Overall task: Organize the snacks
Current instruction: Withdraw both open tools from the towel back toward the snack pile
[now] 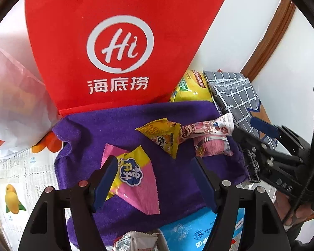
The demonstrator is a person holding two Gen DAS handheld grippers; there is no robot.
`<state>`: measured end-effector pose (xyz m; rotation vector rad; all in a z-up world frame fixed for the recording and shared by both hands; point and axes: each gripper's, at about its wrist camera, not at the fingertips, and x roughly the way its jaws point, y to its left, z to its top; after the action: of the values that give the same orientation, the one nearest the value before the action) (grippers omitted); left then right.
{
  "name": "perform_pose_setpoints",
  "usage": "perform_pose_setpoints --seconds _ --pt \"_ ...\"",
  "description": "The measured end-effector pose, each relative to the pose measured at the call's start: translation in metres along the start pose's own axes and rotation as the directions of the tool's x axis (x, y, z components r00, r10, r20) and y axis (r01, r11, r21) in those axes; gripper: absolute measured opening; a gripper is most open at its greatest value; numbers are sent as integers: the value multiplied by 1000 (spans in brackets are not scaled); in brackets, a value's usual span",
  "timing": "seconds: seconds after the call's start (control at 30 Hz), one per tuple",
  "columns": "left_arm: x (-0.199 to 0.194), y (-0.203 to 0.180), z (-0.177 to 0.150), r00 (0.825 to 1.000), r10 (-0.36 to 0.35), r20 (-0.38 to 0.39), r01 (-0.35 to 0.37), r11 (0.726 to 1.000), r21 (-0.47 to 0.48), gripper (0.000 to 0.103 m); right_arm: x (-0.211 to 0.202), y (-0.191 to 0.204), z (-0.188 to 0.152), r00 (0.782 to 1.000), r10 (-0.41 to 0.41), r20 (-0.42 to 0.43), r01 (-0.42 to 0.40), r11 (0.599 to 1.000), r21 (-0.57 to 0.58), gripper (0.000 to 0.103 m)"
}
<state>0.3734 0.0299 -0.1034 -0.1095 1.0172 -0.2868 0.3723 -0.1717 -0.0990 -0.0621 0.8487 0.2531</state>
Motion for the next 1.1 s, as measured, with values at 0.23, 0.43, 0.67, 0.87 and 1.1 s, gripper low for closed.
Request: perform_pose_setpoints --seconds 0.23,0.43,0.67,0.87,1.1 --pt "-27 -15 -1 998 18 59 -20 999 31 71 -27 1 -18 1000 -8 -12 8 1000 20 67" --pt "-55 -29 -15 996 29 87 -34 998 57 71 -62 1 -39 999 -28 21 27 999 46 67" --pt "-86 -28 -49 992 65 105 -68 997 25 71 -85 0 -63 999 -33 1 32 994 106 67" --pt "-104 -28 -84 990 100 104 -102 995 14 71 -107 12 -86 999 -34 7 33 997 76 67" --pt "-112 -17 -122 984 154 91 -151 988 -40 71 -117 20 -117 1000 -11 -10 12 998 64 67"
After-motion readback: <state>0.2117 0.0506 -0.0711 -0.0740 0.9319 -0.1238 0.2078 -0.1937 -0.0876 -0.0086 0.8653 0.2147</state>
